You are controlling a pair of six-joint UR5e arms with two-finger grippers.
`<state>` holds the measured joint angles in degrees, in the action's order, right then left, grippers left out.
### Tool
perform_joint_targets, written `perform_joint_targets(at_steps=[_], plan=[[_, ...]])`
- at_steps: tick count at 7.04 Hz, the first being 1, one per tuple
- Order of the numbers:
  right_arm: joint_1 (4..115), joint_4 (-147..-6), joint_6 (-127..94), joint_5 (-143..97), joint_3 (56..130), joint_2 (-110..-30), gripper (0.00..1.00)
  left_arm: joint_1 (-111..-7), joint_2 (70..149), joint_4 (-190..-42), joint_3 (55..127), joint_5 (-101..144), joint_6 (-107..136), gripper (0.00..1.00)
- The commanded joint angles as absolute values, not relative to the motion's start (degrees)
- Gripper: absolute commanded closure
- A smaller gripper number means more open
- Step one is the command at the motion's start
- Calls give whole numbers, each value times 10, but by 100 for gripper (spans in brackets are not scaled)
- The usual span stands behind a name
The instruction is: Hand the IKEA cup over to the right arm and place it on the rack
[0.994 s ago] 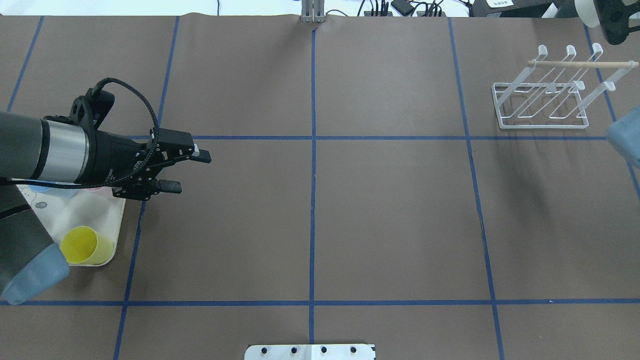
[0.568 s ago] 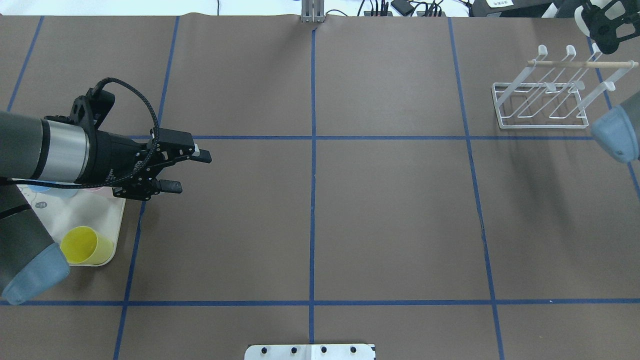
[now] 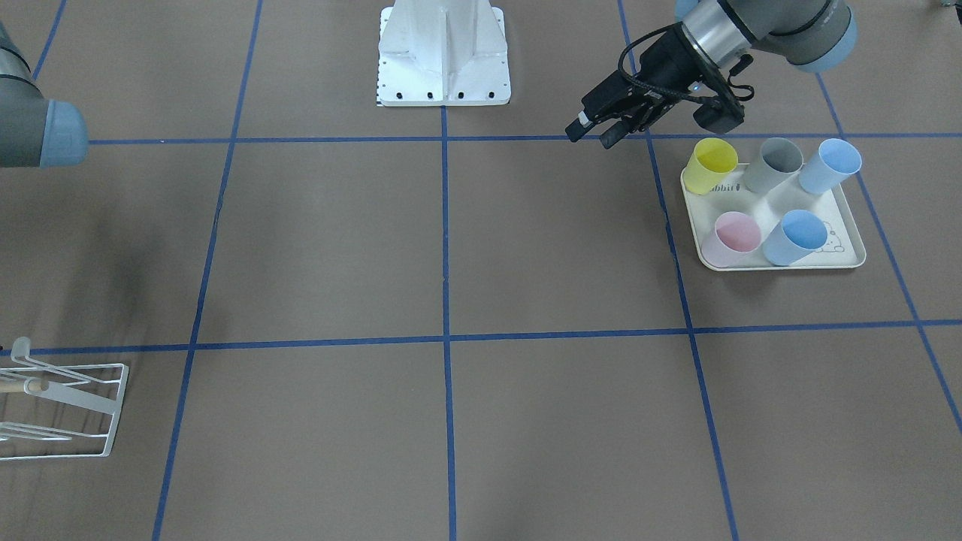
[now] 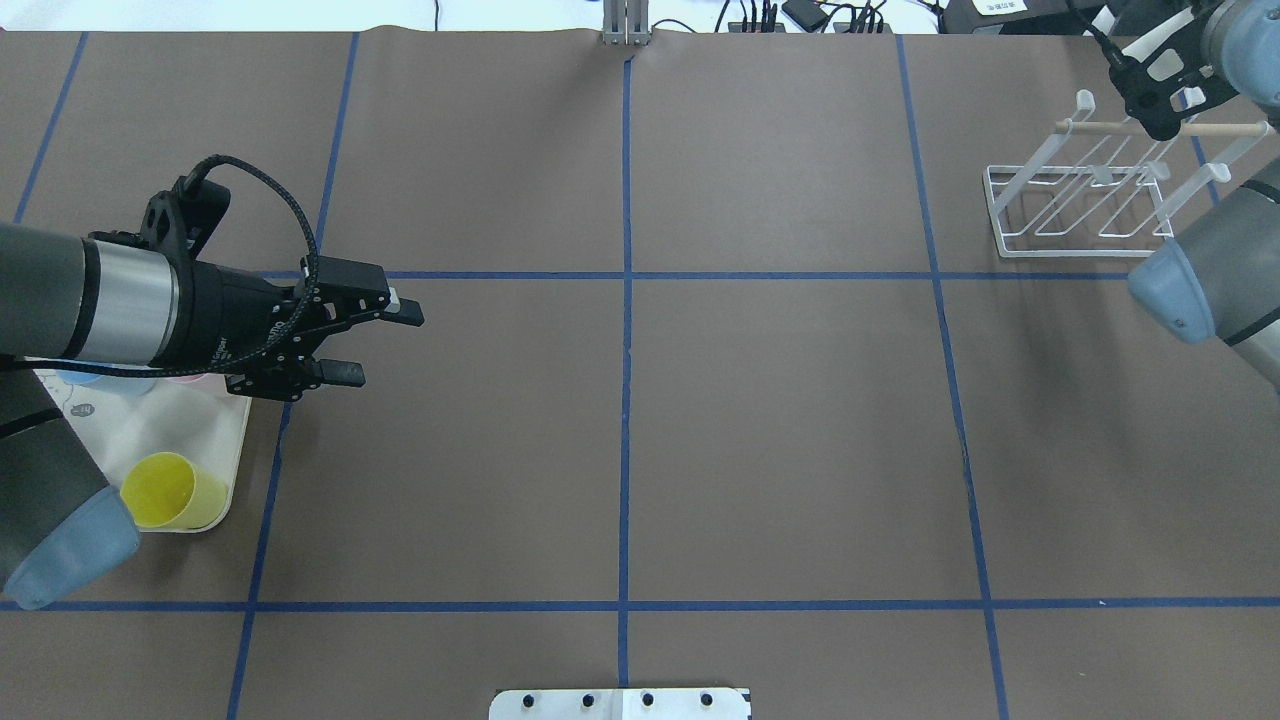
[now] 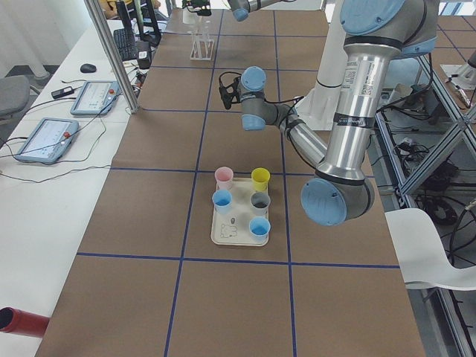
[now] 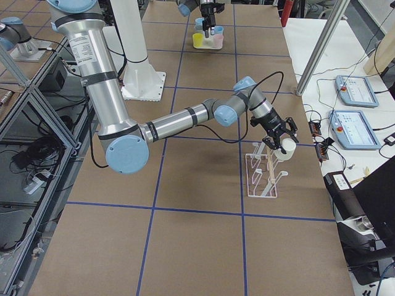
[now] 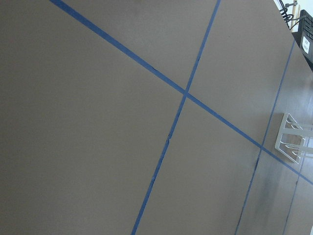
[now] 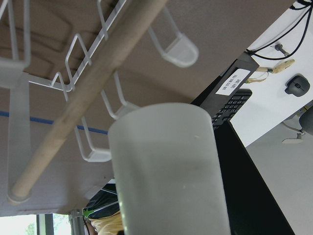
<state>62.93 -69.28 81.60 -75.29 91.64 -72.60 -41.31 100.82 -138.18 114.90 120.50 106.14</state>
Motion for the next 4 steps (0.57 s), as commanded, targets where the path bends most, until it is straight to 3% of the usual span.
perform_joint_targets(at_steps=[1,4], plan=[[628,-686,816,-751,899,-727,100,-413,1008,-1383,1149,1205,1062,0],[627,-655,816,-752,873,-728,100,-413,1009,-1383,1150,1205,1062,0]])
